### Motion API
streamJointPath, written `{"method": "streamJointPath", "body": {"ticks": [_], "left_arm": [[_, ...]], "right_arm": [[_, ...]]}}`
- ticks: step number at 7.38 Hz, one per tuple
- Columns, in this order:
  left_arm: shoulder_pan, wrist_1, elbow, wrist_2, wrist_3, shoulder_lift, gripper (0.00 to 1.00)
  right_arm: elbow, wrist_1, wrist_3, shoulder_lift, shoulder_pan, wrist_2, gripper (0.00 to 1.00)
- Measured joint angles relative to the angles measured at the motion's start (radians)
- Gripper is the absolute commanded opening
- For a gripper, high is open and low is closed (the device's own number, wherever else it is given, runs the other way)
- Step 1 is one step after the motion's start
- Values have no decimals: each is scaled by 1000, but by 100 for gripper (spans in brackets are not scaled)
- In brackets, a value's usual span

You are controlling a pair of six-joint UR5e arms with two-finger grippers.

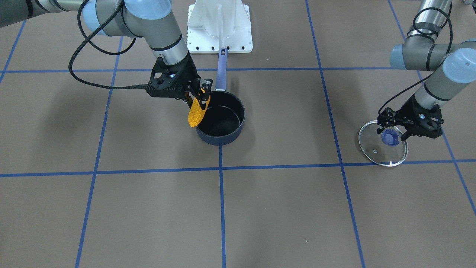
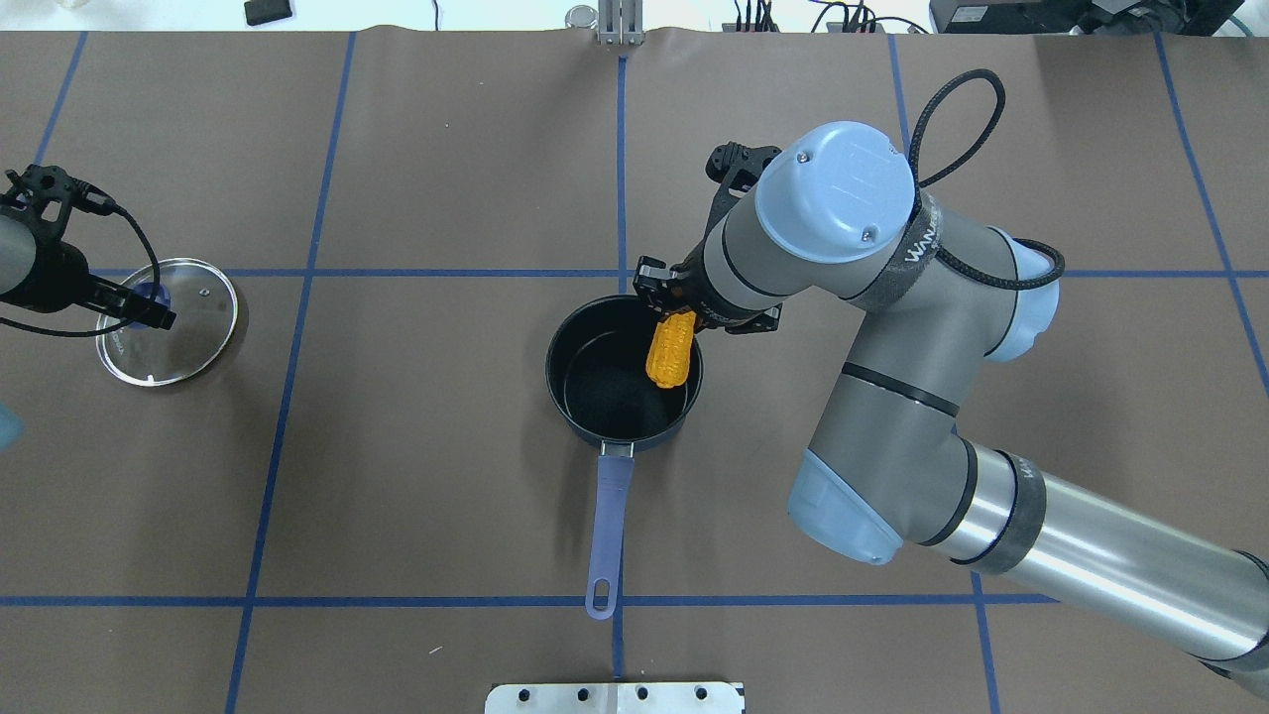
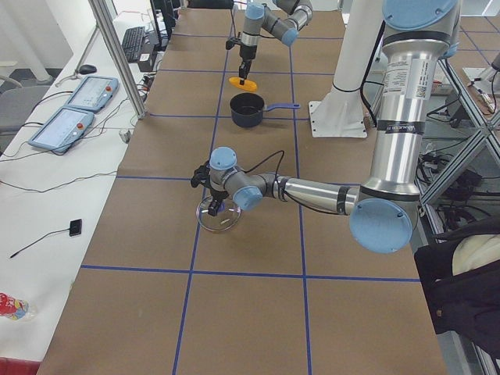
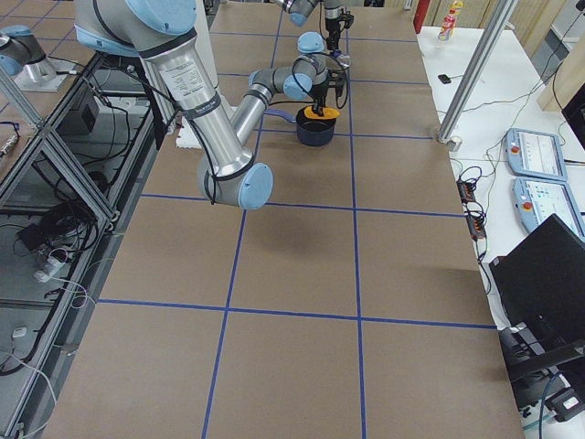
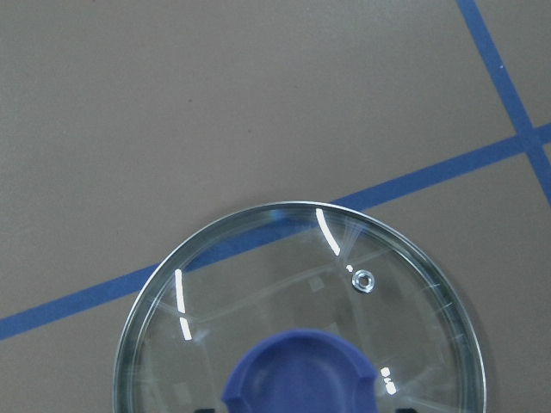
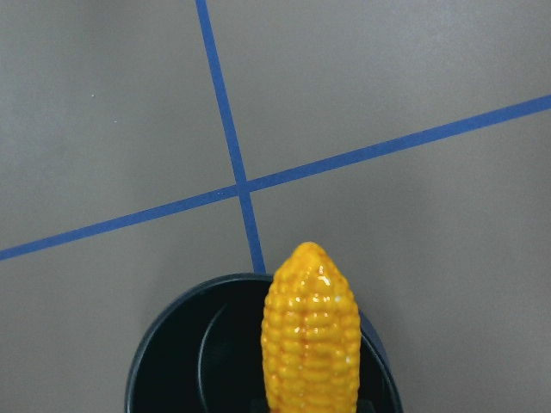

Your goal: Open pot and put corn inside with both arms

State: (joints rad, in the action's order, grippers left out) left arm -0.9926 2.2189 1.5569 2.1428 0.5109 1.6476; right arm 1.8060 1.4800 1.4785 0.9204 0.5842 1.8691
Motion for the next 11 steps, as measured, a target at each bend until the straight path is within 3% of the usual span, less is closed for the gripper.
{"method": "streamJointPath", "body": {"ticks": [3,5,8,11], "left_arm": [[-4,7,9,36,0,-3,98],[-8,9,19,62,0,-5,98],[-13,4,28,86,1,-2,98],[-88,-6,33,177,-2,5,98]], "right_arm": [[-59,-2,45,-50,-47,-65,12],[-76,-3,62,-67,-81,-101,100],[-74,-3,58,-63,-101,-130,100],[-24,-10,-96,10,26,-69,100]]}}
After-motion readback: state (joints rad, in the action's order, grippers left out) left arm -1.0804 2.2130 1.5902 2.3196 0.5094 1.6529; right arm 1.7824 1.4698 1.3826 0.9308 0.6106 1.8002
